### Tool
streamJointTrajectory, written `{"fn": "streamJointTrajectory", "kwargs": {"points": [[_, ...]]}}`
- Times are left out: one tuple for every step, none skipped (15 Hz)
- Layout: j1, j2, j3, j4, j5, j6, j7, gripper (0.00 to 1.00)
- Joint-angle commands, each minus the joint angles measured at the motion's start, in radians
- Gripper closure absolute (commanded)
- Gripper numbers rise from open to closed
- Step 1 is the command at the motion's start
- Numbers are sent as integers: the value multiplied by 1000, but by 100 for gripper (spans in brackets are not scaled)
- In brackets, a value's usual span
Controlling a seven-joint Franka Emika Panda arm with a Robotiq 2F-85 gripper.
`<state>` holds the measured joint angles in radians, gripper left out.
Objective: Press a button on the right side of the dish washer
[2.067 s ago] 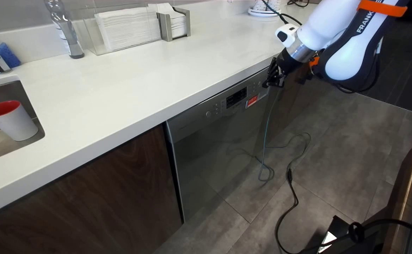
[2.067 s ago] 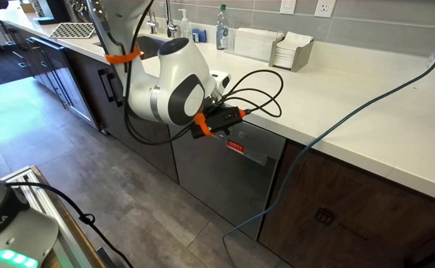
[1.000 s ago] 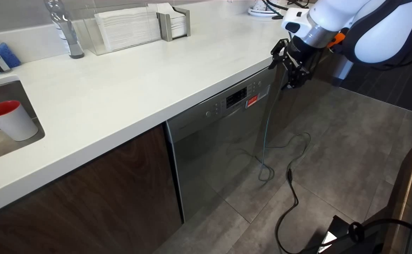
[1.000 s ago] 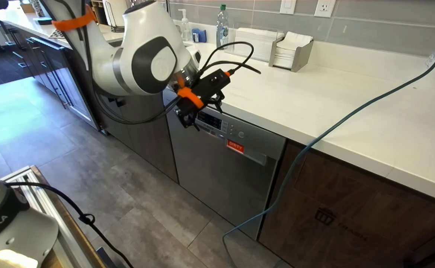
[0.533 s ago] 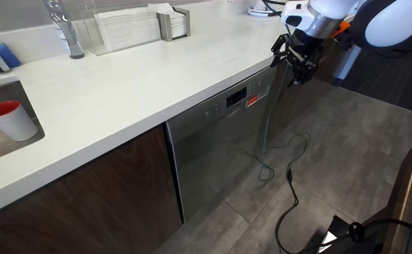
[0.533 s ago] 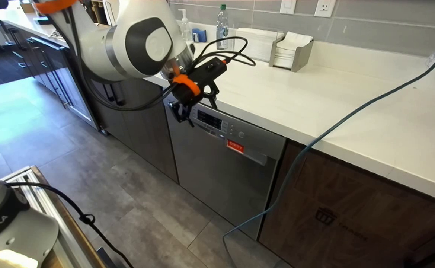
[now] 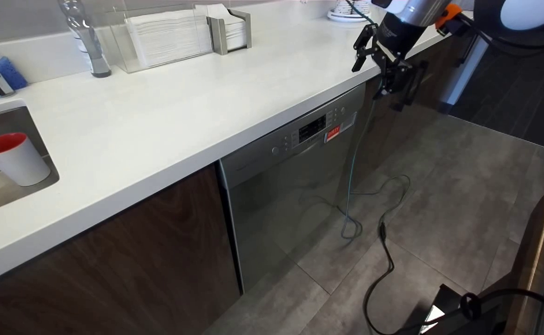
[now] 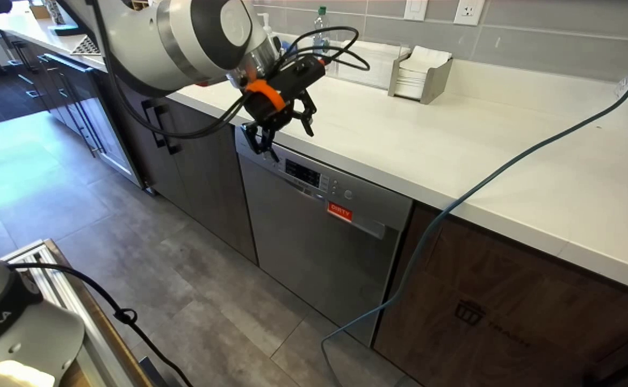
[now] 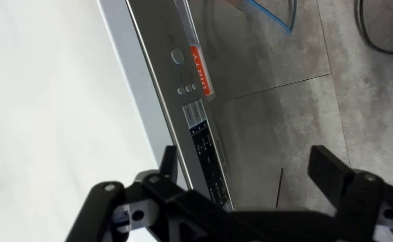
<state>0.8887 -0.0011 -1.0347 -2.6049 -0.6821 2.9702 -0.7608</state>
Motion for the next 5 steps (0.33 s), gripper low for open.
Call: {"fn": "streamJointTrajectory", "kwargs": {"points": [[-197, -8, 200, 6, -13, -9, 15, 0], [-197, -10, 200, 9, -15, -12, 19, 0], [-197, -10, 200, 10, -16, -12, 20, 0], [-197, -10, 200, 10, -16, -12, 20, 0], [-197, -10, 200, 10, -16, -12, 20, 0]]}}
